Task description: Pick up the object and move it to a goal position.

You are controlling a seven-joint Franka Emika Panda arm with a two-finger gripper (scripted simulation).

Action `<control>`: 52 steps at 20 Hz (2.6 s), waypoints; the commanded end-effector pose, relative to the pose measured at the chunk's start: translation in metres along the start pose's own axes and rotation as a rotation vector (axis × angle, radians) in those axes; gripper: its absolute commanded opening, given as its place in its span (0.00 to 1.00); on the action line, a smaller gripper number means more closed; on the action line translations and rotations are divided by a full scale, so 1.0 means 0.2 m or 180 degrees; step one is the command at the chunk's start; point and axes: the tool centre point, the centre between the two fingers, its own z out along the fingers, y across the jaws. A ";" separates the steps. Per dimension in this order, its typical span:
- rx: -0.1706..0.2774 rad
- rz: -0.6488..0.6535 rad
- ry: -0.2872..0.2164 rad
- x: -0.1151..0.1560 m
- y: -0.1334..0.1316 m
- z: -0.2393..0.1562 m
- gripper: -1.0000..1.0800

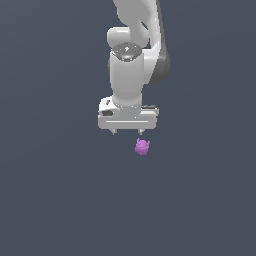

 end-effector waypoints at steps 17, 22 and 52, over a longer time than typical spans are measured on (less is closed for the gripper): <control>-0.0057 -0.0139 -0.0123 -0.04 -0.04 0.08 0.96; -0.0048 -0.0023 -0.0130 -0.06 -0.08 0.14 0.96; -0.0029 0.0946 -0.0203 -0.20 -0.37 0.55 0.96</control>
